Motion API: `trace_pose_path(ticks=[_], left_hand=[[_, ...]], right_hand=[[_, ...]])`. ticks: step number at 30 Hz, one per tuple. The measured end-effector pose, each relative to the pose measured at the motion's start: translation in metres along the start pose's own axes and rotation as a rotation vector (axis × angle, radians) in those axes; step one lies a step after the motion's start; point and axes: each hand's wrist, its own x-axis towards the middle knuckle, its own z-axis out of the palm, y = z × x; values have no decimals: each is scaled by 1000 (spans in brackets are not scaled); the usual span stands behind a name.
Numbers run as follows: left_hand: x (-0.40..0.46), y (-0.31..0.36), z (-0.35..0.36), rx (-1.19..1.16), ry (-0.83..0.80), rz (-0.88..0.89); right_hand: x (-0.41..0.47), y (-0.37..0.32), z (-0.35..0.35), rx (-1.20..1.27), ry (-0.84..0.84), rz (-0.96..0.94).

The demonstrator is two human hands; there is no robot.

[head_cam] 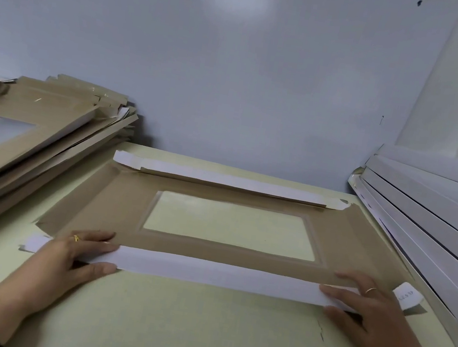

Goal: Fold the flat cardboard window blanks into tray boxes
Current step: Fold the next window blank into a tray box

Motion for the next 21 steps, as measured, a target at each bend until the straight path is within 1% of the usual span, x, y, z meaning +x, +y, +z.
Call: trace_pose_path(ticks=[2, 8, 12, 14, 16, 18, 21], left_hand=[[2, -1, -1, 21, 38, -10], [8, 0, -3, 102, 167, 6], [7, 9, -9, 118, 209, 23], [6, 11, -12, 122, 239, 22], [5, 11, -12, 137, 264, -7], [10, 8, -9, 175, 284, -73], [19, 6, -4, 244, 288, -141]], right_hand=[[1, 1, 0, 18, 3, 31], [6, 7, -3, 11, 83, 98], [7, 9, -7, -27, 140, 117], [7, 8, -9, -44, 139, 146], [8, 6, -9, -10, 146, 198], [10, 6, -9, 25, 150, 254], [14, 9, -5, -20, 115, 294]])
